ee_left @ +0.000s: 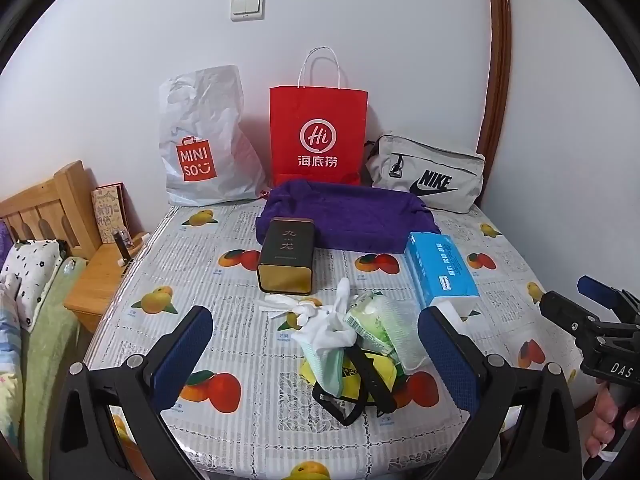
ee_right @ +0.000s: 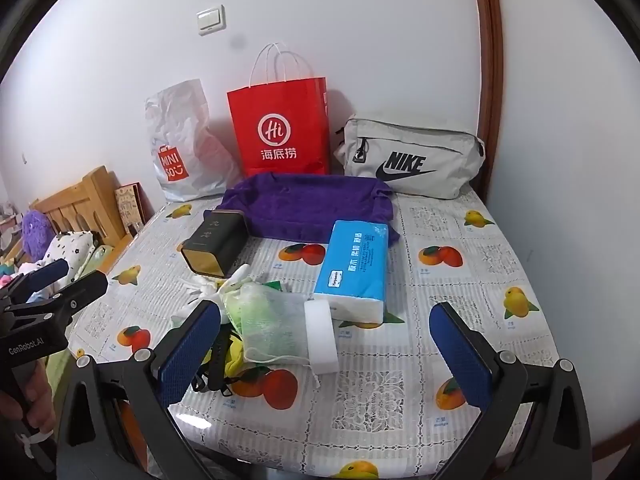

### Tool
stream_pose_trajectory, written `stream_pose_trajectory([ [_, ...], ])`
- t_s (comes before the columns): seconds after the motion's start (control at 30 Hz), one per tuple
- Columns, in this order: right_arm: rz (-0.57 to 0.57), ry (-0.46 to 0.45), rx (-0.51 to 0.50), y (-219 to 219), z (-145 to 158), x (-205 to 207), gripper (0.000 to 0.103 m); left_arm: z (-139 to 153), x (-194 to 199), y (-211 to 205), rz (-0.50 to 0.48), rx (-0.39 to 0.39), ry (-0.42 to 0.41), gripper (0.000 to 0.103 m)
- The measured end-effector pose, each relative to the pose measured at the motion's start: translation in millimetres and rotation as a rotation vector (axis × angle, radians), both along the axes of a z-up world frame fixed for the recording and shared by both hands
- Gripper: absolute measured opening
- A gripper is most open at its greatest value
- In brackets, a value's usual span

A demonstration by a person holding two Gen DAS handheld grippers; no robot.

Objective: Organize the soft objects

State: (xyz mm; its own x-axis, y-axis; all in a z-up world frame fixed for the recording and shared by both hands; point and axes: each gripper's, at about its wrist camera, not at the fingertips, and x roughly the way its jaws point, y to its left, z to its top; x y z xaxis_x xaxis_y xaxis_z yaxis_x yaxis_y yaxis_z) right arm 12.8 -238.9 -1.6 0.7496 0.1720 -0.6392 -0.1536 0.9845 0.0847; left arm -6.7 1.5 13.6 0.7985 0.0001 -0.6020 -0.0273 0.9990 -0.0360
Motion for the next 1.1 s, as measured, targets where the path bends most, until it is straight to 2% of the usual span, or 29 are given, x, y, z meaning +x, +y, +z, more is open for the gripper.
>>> stream_pose_trajectory([
  [1.1,0.02,-0.01,-0.008,5.9,0.7,-6.2,0.103,-2.4,-4.8,0.8,0.007,-0.001,-0.004,0.103],
])
